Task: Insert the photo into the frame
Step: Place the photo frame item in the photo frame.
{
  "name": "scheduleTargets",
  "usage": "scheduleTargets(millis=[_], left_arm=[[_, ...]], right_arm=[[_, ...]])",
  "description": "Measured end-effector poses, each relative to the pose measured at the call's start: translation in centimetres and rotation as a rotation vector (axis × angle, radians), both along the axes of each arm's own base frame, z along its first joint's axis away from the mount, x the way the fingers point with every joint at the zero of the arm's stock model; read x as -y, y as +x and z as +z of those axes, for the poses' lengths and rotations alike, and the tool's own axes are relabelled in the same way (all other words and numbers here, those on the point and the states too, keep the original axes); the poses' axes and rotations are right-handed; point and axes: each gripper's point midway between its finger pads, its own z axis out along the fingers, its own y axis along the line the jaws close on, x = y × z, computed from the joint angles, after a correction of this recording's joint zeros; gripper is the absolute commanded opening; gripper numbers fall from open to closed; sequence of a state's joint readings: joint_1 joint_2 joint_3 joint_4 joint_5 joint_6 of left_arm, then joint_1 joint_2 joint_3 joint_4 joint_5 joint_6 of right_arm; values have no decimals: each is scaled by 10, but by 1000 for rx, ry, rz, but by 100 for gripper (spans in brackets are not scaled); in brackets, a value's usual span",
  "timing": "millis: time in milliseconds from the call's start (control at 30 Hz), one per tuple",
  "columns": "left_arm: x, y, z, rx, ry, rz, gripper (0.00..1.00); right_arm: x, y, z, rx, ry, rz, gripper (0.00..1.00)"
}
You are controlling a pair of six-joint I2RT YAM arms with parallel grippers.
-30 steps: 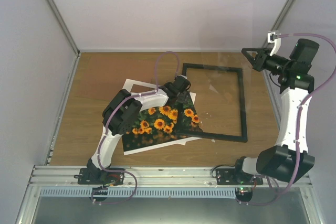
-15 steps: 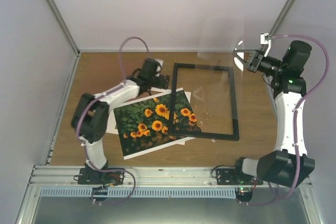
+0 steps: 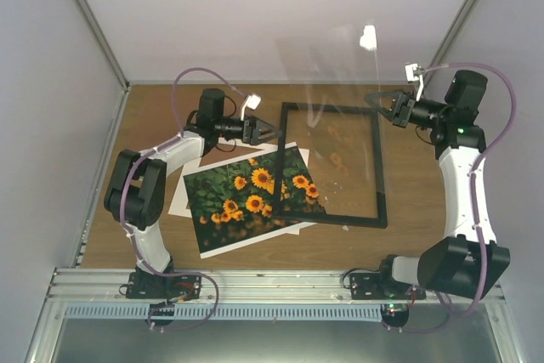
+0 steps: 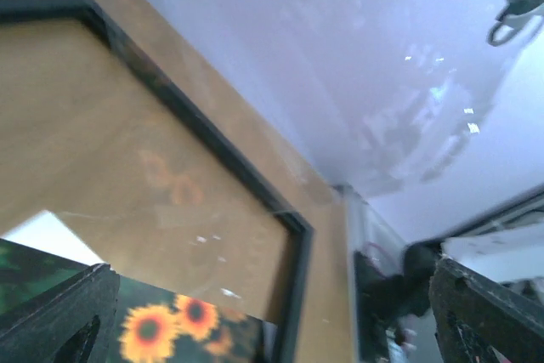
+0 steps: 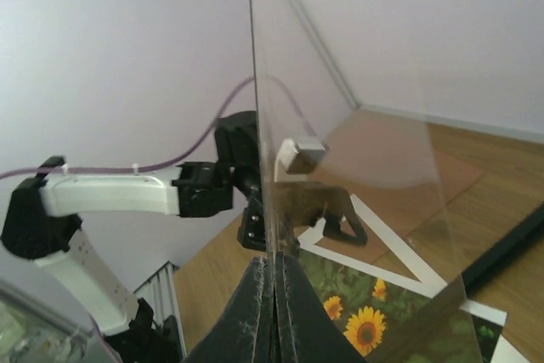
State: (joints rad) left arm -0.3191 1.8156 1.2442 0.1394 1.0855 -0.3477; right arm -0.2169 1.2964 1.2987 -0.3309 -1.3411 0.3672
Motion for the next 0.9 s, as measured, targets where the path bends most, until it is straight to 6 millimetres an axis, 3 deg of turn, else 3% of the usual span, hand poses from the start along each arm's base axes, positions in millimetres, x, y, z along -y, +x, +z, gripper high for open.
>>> scheduleTargets(millis=[167,367,500,567,700,833,900], left_arm=[[2,-26,-8,-70,-87,-98,99],[-1,-38,-10,-51,-146,-115,99],[1,-41,0,-13,-178,-125,95],[3,-42,7,12,-193,-132,86],[7,-45,13,15,-207,-141,50],[8,-42,9,-22,-200,-117,9],[13,-40,6,-44,-183,-107,2]], right_arm=[[-13,-15,16,91,-14,81,1],[-19,-28,30,137,-16,116,1],[-20,-31,34,146,-17,119,1],[-20,-31,34,144,-17,116,1],[-15,-24,27,116,-23,73,1],[0,-7,1,32,-35,-30,1],[6,5,-18,-26,-45,-83,1]])
